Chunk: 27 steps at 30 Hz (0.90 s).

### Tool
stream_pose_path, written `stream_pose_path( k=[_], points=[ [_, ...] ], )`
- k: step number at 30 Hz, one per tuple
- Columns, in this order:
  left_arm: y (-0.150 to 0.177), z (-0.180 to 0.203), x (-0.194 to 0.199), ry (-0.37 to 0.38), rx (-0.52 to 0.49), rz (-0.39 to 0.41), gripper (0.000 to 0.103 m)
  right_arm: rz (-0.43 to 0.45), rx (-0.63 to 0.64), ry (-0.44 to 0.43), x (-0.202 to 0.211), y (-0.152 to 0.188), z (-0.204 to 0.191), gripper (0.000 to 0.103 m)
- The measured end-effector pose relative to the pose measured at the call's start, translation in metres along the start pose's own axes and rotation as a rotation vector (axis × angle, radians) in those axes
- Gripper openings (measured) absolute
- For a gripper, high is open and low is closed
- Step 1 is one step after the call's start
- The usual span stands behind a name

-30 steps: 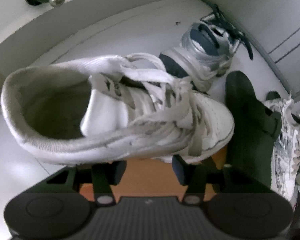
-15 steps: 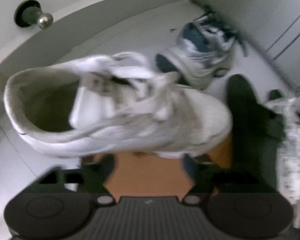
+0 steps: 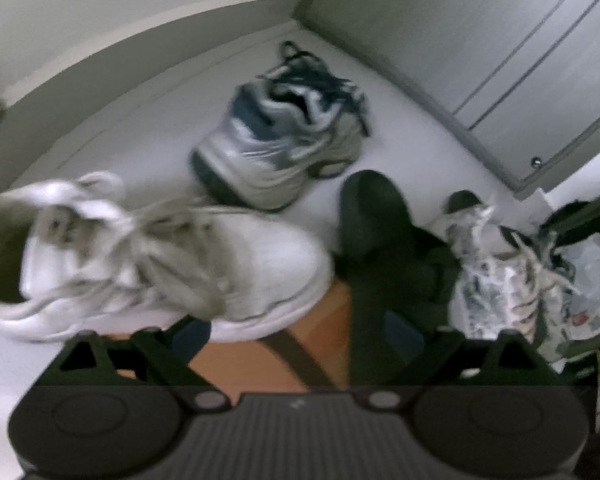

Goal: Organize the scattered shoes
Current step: 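Carry the white sneaker with the left tool and set it beside the grey-blue sneaker, then close the left tool on the black clog beside the patterned sneaker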

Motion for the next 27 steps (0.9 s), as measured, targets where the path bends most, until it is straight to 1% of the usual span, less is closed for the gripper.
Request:
stream_pose_path(
  k=[4, 8, 12, 15, 17, 20, 23, 25, 27],
  points=[
    [0.005, 0.027, -0.011, 0.037, -0.041, -0.006, 0.097, -0.009, -0.019, -0.002, -0.002, 0.002, 0.003, 0.094],
    [0.006, 0.043, -0.02, 0.068, -0.038, -0.005, 0.097, -0.018, -0.038, -0.004, -0.005, 0.004, 0.007, 0.094],
    [0.001, 0.057, -0.029, 0.065, -0.032, 0.046, 0.101, -0.026, -0.058, -0.003, -0.008, 0.005, 0.014, 0.094],
    [0.003, 0.068, -0.039, 0.053, -0.056, 0.044, 0.101, -0.034, -0.077, -0.003, -0.01, 0.007, 0.017, 0.094],
    [0.005, 0.074, -0.045, 0.033, -0.084, 0.049, 0.101, -0.04, -0.086, -0.007, -0.012, 0.008, 0.019, 0.094],
    [0.011, 0.083, -0.055, -0.031, -0.143, 0.073, 0.103, -0.046, -0.093, -0.014, -0.013, 0.009, 0.019, 0.094],
    [0.019, 0.091, -0.066, -0.063, -0.166, 0.058, 0.102, -0.05, -0.096, -0.019, -0.014, 0.01, 0.019, 0.094],
    [0.025, 0.096, -0.073, -0.112, -0.174, 0.049, 0.102, -0.052, -0.098, -0.022, -0.015, 0.011, 0.018, 0.094],
    [0.027, 0.101, -0.077, -0.128, -0.17, 0.051, 0.102, -0.055, -0.1, -0.026, -0.016, 0.011, 0.018, 0.094]
  ],
)
Point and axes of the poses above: each gripper's, at about its wrist camera, not at the fingertips, and x roughly against the way its jaws point, z to its right, y to its underside, the point moved 9 cm from there along -x, roughly the way its jaws point, and after that the axes turned 9 degrees about x, right-handed, at the moved point
